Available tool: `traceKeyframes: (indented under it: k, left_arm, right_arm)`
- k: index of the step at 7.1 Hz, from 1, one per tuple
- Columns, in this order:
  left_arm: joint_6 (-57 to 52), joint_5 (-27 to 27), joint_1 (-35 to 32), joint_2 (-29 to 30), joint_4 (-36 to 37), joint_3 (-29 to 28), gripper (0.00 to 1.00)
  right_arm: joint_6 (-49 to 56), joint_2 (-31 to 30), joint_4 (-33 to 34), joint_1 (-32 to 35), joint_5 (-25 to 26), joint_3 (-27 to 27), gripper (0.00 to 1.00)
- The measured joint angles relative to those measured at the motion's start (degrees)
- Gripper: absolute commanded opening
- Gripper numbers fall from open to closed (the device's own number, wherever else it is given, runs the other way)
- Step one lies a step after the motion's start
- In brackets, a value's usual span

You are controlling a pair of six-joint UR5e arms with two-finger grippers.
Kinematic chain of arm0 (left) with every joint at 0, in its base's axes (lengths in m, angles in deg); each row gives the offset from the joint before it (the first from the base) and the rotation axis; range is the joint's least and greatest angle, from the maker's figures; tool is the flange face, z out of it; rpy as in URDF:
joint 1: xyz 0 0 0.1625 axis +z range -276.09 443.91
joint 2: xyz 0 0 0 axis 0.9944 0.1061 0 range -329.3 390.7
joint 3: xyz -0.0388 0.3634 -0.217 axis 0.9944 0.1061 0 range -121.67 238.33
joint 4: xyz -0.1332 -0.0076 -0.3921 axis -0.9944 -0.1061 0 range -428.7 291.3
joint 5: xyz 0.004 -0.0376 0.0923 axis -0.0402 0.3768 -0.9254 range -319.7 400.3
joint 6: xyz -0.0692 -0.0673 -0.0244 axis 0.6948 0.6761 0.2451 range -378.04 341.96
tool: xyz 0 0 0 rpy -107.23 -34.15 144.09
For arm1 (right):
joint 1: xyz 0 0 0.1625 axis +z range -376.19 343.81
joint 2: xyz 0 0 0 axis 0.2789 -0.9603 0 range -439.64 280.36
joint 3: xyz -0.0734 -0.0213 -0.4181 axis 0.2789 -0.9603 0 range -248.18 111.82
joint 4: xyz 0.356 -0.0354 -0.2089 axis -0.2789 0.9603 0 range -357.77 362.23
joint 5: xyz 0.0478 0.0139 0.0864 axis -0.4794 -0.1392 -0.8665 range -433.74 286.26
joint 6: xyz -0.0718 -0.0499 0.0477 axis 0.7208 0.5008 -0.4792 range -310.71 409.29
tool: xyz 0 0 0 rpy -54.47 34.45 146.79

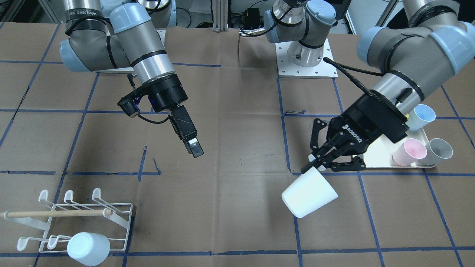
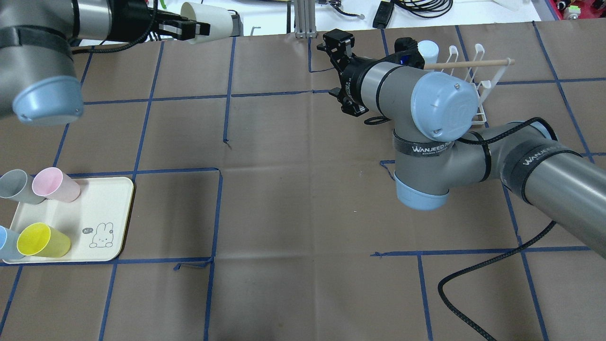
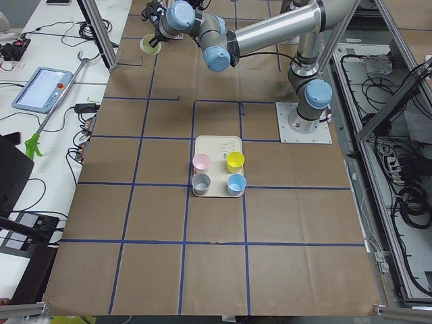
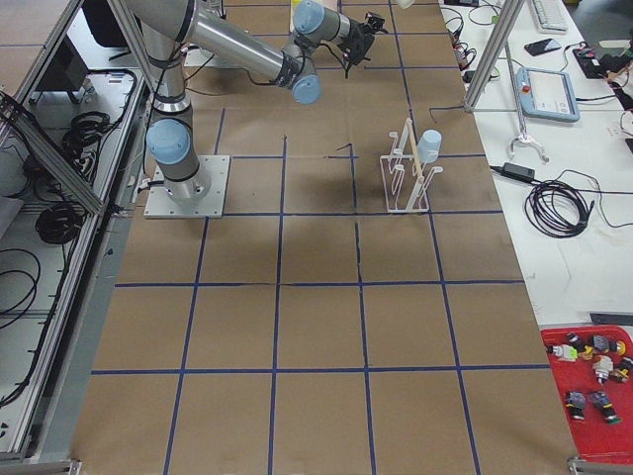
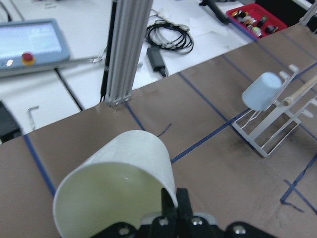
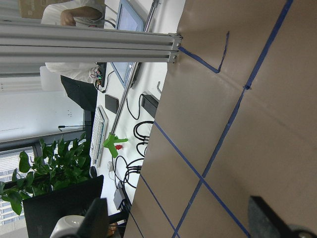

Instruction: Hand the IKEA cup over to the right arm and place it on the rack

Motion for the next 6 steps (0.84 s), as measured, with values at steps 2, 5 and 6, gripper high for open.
traceKeyframes:
  k: [2,5,6]
  left_arm:
    - [-0.1,10.6,-0.6,1.1,16.2,9.0,0.00]
    - [1.4,21.1,-0.8,5.2,36.1,17.6,0.00]
    - [3.3,22.8,-1.5,6.2,40.1,18.3,0.00]
  right_arm:
    - [-0.8,-0.1,0.8,0.7,0.1,0.1,1.00]
    - [-2.8,0.0,2.8,1.0,0.3,0.3,1.00]
    - [-3.3,0.0,4.0,1.0,0.4,0.8,1.00]
